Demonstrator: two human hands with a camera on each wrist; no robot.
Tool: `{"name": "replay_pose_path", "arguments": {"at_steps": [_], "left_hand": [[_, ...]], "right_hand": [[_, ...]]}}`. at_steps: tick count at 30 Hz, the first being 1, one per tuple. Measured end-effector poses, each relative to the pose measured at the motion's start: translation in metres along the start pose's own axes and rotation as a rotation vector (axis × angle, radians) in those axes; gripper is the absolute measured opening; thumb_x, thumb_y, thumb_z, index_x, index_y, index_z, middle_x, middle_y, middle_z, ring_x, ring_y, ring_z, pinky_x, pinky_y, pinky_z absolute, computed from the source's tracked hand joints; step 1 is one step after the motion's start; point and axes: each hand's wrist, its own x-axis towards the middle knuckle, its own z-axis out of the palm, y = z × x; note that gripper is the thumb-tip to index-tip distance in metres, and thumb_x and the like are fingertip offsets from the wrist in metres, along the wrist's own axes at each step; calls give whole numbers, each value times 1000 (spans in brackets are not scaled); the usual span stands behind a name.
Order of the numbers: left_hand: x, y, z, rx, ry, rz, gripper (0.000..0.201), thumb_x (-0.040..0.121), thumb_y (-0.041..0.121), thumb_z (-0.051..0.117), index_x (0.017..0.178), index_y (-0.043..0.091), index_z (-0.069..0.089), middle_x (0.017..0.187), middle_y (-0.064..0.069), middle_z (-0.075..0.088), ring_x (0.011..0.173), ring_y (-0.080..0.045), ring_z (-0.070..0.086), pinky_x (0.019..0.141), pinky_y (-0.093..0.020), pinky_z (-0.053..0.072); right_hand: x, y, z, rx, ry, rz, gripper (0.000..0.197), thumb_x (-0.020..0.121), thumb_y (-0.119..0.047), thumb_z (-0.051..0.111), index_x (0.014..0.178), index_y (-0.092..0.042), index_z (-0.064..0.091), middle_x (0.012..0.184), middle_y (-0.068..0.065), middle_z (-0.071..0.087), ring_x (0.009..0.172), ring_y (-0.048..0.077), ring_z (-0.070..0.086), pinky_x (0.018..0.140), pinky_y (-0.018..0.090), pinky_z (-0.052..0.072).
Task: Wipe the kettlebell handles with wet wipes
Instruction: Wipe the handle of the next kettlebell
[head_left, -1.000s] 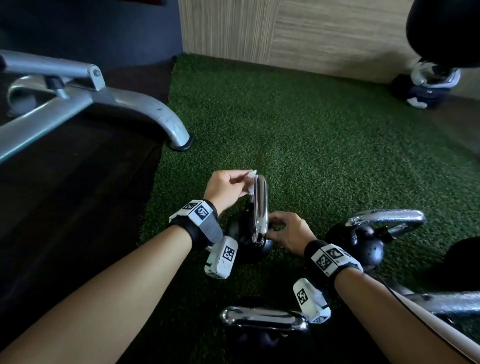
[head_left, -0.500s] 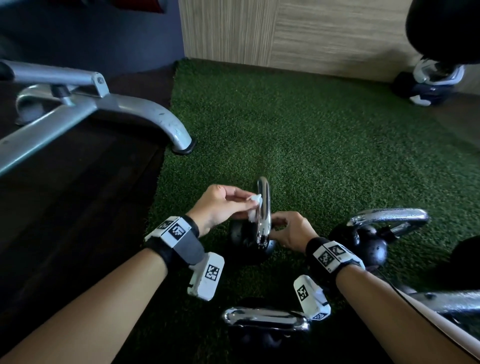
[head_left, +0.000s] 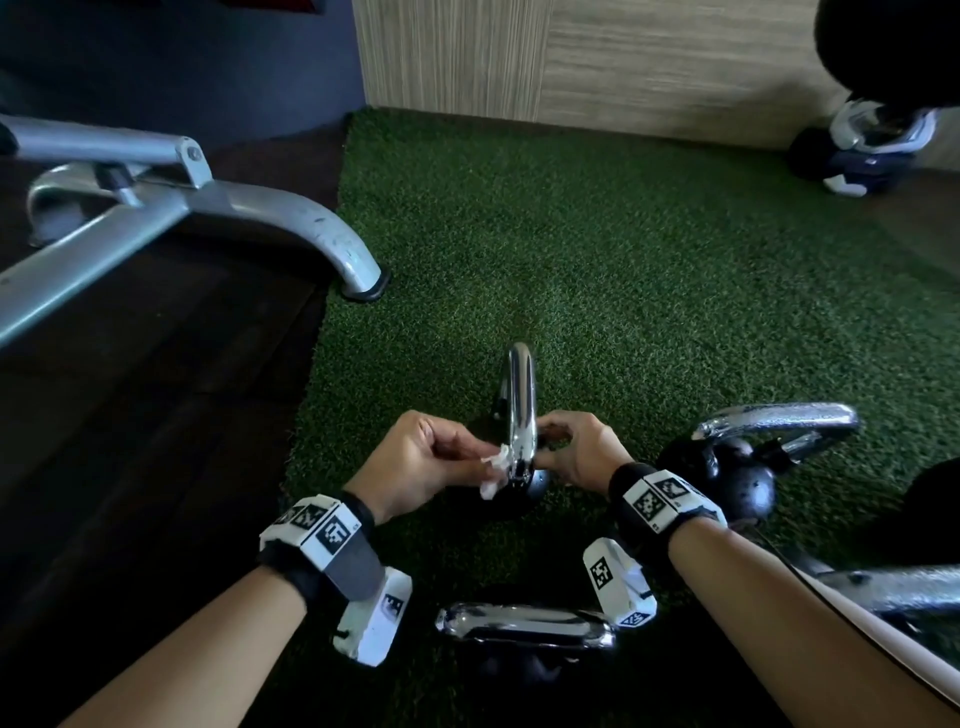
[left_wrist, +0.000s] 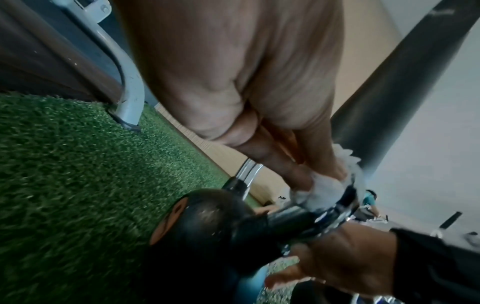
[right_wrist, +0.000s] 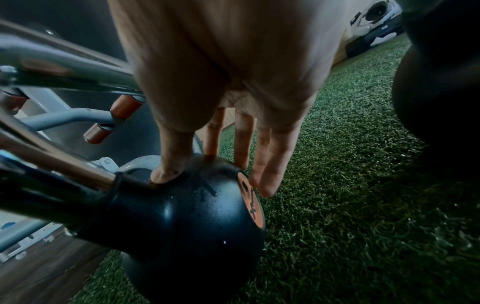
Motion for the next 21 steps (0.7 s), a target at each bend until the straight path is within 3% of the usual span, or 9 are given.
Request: {"name": "replay_pose_path", "arguments": {"at_steps": [2, 7, 9, 11, 14, 17, 19, 21], "left_hand": [[-4, -8, 1, 105, -4, 5, 16, 74, 7, 87, 87, 17, 83, 90, -1, 81, 82, -11, 76, 78, -21, 58], [-5, -22, 2, 187, 49, -24, 21, 76, 8, 87, 96, 9, 83, 92, 1, 81, 87, -8, 76, 81, -15, 54], [-6, -19, 3, 238, 48, -19, 21, 76, 12, 87, 97, 9, 83, 90, 5, 81, 85, -3, 75, 79, -11, 51], [-5, -12, 2, 347, 20, -10, 18, 78, 18, 87, 96, 18, 84, 90, 13, 80, 85, 2, 74, 78, -10, 50], [-1, -3, -3, 396, 65, -37, 17, 80, 27, 87, 97, 27, 84, 92, 17, 80, 90, -1, 75, 87, -23, 57], [2, 10, -5, 186, 202, -11, 24, 79, 25, 87, 101, 16, 82, 98, 4, 81, 98, -17, 77, 92, -35, 59], [3, 24, -6, 43, 285, -2, 24, 80, 15, 85, 104, 9, 80, 101, -4, 81, 96, -19, 77, 84, -28, 62], [7, 41, -5, -114, 300, -13, 21, 80, 7, 82, 101, 7, 79, 98, -10, 80, 86, -16, 75, 73, -22, 62]], "right_hand": [[0, -1, 0, -7, 4, 15, 50, 71, -34, 94, 117, -25, 75, 105, -6, 78, 64, -5, 62, 48, 4, 42], [-3, -3, 0, 1, 8, 19, 53, 69, -39, 94, 116, -27, 75, 102, -7, 78, 50, -13, 59, 45, 5, 40], [-6, -4, 0, -17, 10, 12, 52, 70, -40, 93, 117, -28, 76, 102, -9, 78, 67, -9, 66, 58, 9, 45], [-11, -5, -2, -44, -1, -12, 52, 73, -42, 90, 121, -30, 75, 106, -13, 77, 94, 1, 71, 77, 14, 48], [-17, -2, -7, -22, -43, -4, 58, 77, -47, 86, 131, -36, 68, 116, -14, 73, 109, 5, 68, 83, 15, 47], [-17, -8, -20, 1, 52, 14, 53, 82, -46, 83, 131, -38, 65, 109, -13, 75, 101, 10, 71, 79, 26, 56], [-20, -23, -30, 167, 151, -46, 43, 87, -30, 81, 128, -22, 69, 96, -5, 76, 83, 12, 70, 72, 26, 60], [-30, -49, -39, 365, 174, -146, 29, 92, -7, 74, 121, -2, 71, 85, 4, 69, 66, 13, 59, 57, 22, 52]]}}
